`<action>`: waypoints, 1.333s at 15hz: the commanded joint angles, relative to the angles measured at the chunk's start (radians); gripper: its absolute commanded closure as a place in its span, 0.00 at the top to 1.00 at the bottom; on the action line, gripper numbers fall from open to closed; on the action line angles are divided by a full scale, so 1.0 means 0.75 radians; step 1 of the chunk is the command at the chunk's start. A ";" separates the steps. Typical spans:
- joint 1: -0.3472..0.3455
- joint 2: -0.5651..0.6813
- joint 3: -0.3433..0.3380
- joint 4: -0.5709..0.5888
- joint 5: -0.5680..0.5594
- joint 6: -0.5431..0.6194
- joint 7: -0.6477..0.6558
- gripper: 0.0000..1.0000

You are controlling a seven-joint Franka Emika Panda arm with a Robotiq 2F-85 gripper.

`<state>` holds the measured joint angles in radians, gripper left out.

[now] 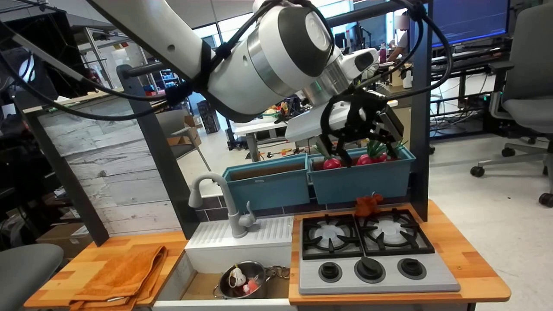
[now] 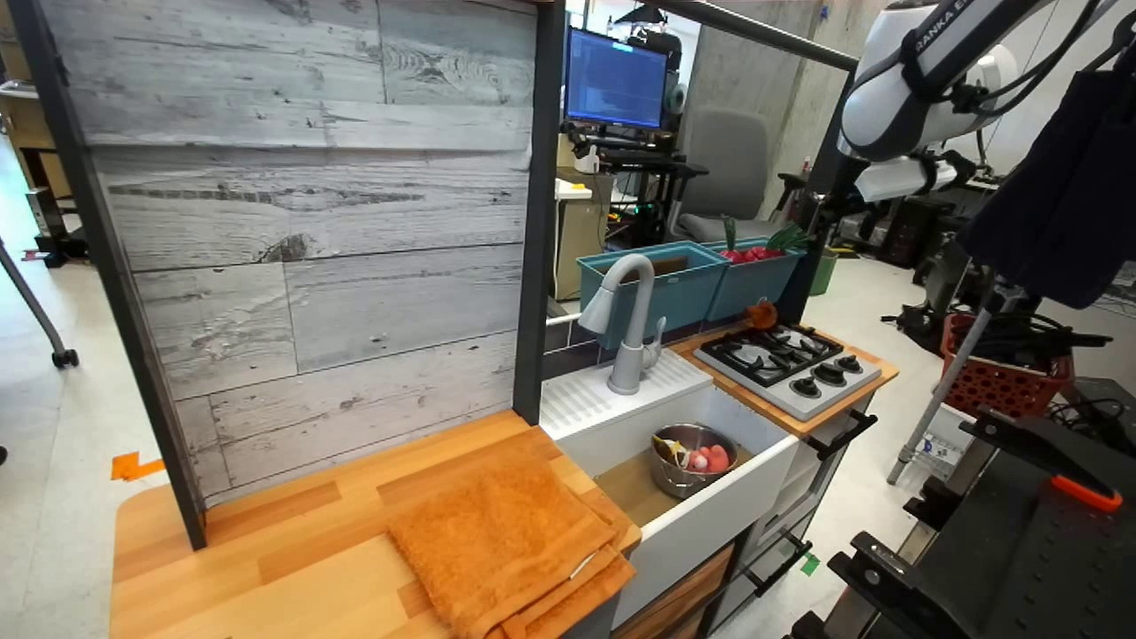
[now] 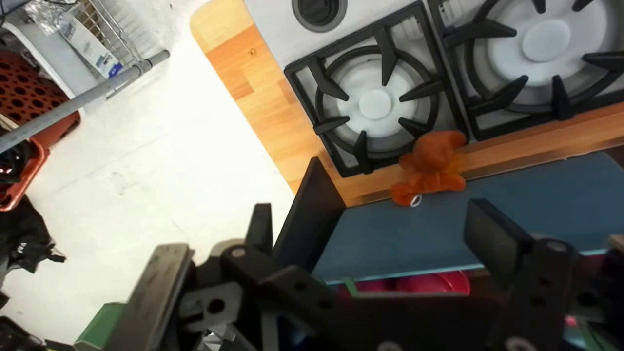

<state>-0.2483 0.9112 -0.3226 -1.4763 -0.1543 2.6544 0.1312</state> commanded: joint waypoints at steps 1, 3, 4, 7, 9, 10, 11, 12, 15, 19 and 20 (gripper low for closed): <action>0.009 0.055 -0.016 0.046 0.012 0.007 0.028 1.00; 0.006 0.126 -0.023 0.110 0.022 0.018 0.068 1.00; 0.005 0.164 -0.027 0.148 0.024 -0.003 0.082 1.00; -0.005 0.291 -0.031 0.287 0.044 -0.035 0.137 1.00; -0.019 0.387 -0.013 0.427 0.077 -0.080 0.181 1.00; -0.021 0.433 -0.004 0.491 0.101 -0.085 0.210 1.00; -0.024 0.466 0.009 0.548 0.126 -0.109 0.228 1.00; -0.031 0.506 0.022 0.618 0.131 -0.136 0.253 1.00; -0.003 0.456 0.006 0.505 0.113 -0.078 0.243 1.00; 0.000 0.522 -0.023 0.595 0.105 -0.098 0.289 1.00; -0.001 0.555 -0.041 0.638 0.112 -0.116 0.295 1.00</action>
<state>-0.2520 1.2706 -0.3211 -1.0719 -0.0699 2.5868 0.3216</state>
